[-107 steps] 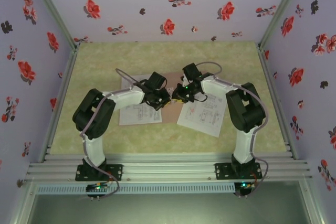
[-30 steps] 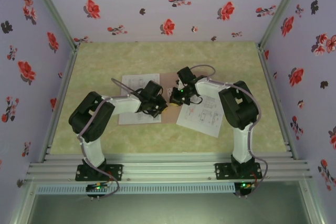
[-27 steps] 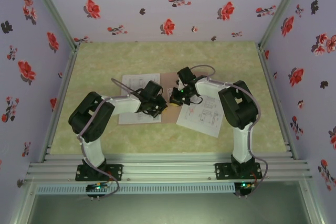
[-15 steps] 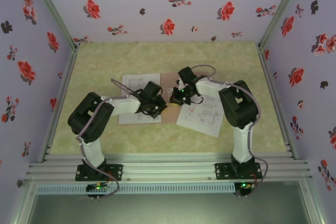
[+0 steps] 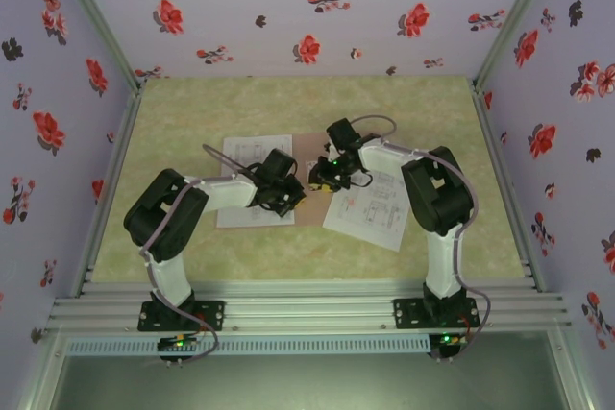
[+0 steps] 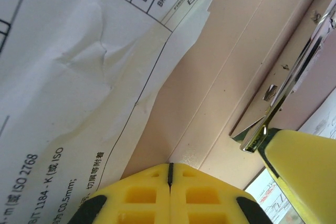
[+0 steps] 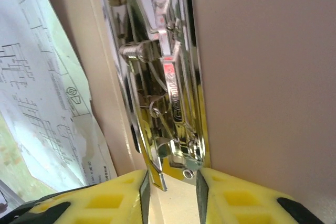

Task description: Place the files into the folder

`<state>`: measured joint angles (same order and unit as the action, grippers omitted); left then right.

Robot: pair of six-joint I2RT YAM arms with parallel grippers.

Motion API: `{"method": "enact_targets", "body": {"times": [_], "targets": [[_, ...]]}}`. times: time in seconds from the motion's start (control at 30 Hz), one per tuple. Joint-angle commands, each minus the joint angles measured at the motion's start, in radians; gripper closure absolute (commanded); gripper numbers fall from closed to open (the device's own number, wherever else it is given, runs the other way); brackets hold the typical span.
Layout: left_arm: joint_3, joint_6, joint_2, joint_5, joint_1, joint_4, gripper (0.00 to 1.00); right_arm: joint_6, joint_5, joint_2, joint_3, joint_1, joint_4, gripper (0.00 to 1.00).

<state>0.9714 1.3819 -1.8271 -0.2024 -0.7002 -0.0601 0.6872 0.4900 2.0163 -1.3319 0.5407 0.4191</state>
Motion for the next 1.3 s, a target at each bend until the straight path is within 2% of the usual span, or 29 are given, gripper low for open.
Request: {"method": "enact_targets", "body": {"times": [0.0,0.13,0.37,0.53,0.7,0.93,1.13,1.27], "targets": [[-0.02,-0.008,-0.03,0.032,0.001,-0.152,1.0,0.026,-0.005,0.0,-0.028,0.014,-0.002,0.67],[-0.017,-0.013,-0.032,0.031,0.001,-0.153,1.0,0.029,-0.009,-0.003,-0.037,0.032,0.017,0.66],[-0.014,-0.016,-0.033,0.028,0.002,-0.153,1.0,0.014,-0.09,0.023,-0.057,0.048,0.109,0.67],[-0.016,-0.016,-0.033,0.029,0.002,-0.155,1.0,0.007,-0.089,0.061,-0.103,0.051,0.128,0.71],[-0.017,-0.014,-0.032,0.029,0.001,-0.153,1.0,-0.017,-0.143,0.093,-0.163,0.066,0.228,0.73],[-0.017,-0.013,-0.035,0.029,0.002,-0.15,1.0,-0.019,-0.19,0.122,-0.181,0.079,0.267,0.76],[-0.024,-0.01,-0.032,0.032,0.002,-0.15,1.0,-0.033,-0.249,0.148,-0.252,0.103,0.341,0.74],[-0.029,-0.005,-0.027,0.033,0.002,-0.147,1.0,-0.024,-0.272,0.154,-0.25,0.105,0.354,0.84]]}}
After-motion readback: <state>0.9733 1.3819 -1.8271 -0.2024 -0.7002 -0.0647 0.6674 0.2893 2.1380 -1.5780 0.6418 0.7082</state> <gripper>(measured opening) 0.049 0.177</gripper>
